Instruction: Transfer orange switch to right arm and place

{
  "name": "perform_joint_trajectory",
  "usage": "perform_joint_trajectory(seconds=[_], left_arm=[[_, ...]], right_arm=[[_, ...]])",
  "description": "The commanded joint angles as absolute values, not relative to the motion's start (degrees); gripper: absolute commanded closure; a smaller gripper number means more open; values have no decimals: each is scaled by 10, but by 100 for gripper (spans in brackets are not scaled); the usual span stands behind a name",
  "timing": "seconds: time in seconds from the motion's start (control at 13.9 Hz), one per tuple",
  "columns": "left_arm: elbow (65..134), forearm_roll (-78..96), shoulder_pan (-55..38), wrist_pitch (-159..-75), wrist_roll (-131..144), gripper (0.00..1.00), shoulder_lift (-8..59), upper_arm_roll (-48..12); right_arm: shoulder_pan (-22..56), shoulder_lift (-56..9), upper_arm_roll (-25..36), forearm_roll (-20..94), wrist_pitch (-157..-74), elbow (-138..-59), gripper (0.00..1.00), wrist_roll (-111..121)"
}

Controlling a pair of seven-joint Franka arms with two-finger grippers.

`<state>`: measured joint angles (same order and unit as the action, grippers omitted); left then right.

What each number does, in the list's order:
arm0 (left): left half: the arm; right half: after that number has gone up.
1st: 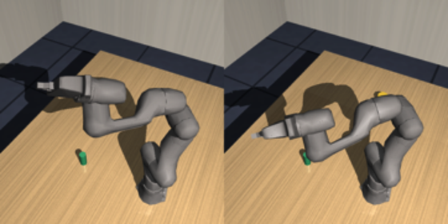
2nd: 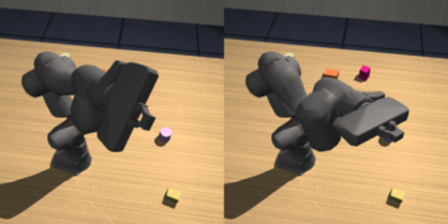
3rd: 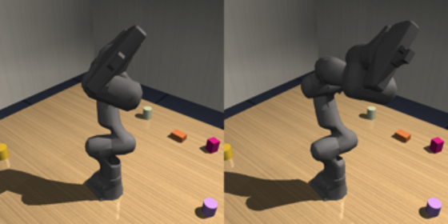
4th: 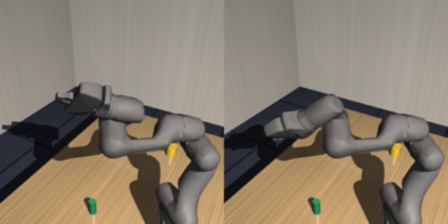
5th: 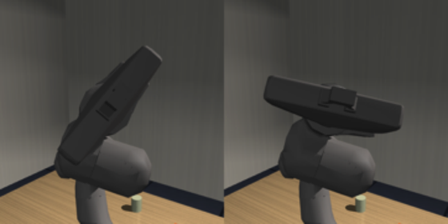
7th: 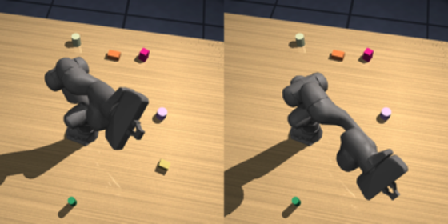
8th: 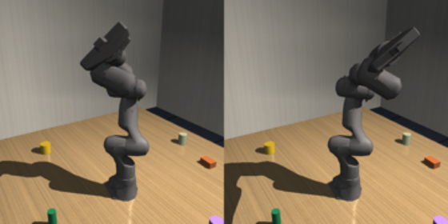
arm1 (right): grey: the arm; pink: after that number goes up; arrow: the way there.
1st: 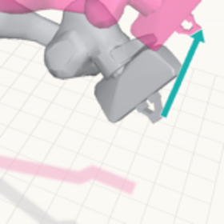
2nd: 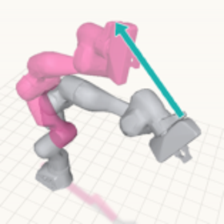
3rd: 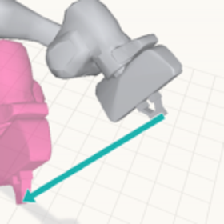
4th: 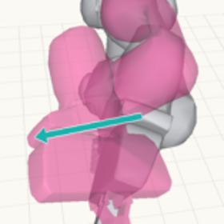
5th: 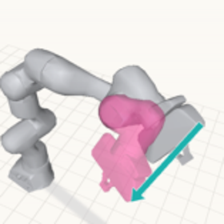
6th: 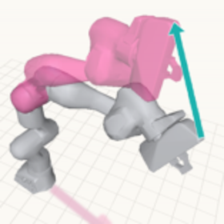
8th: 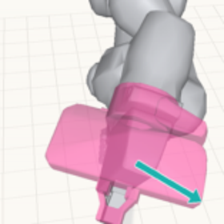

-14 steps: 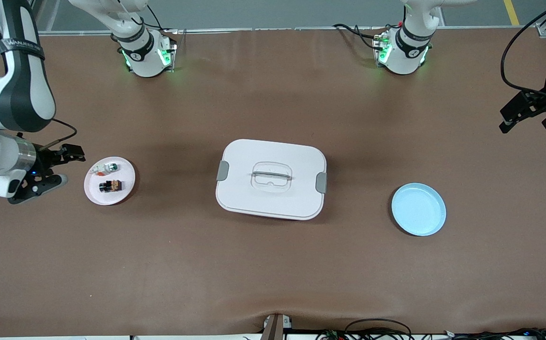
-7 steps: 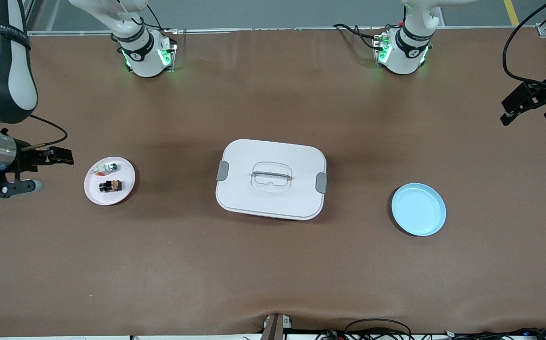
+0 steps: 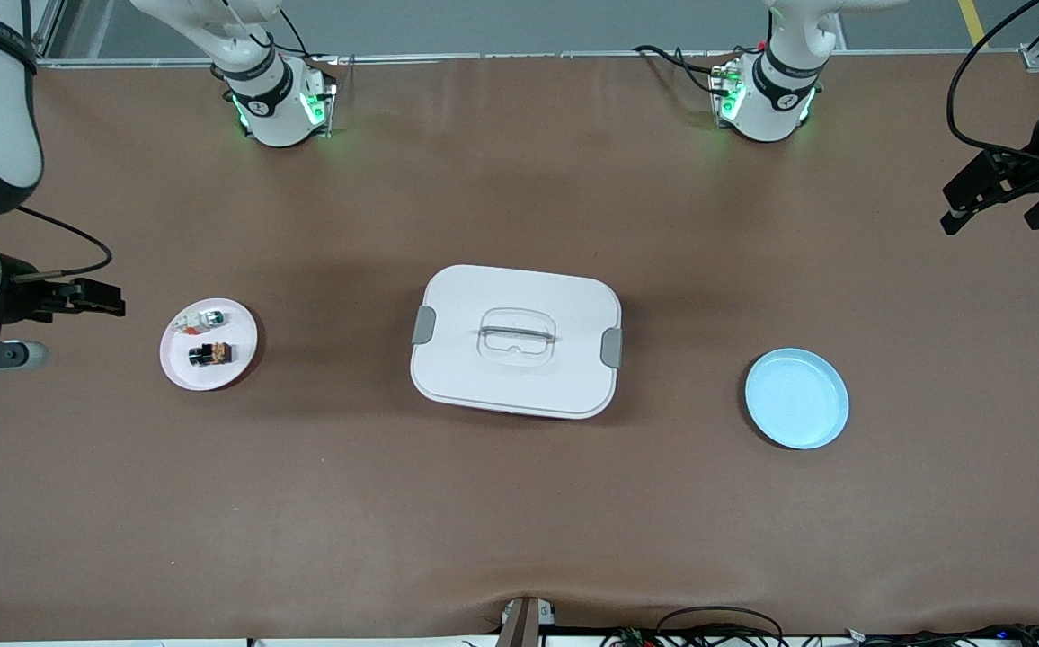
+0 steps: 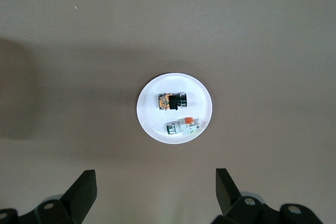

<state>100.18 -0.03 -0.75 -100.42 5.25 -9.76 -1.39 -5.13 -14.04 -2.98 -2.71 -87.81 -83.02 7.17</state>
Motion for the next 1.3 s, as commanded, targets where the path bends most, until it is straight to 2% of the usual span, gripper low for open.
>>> perform_joint_trajectory(seconds=[0.0, 0.58, 1.23], left_arm=[[977, 7, -4, -974, 48, 0, -81, -15], [978, 8, -2, -955, 74, 0, -74, -14], [977, 3, -3, -952, 55, 0, -73, -14]], right_arm=[[-47, -144, -31, -18, -841, -797, 0, 68], [12, -138, -28, -40, -841, -787, 0, 61], [6, -127, -24, -23, -827, -775, 0, 20]])
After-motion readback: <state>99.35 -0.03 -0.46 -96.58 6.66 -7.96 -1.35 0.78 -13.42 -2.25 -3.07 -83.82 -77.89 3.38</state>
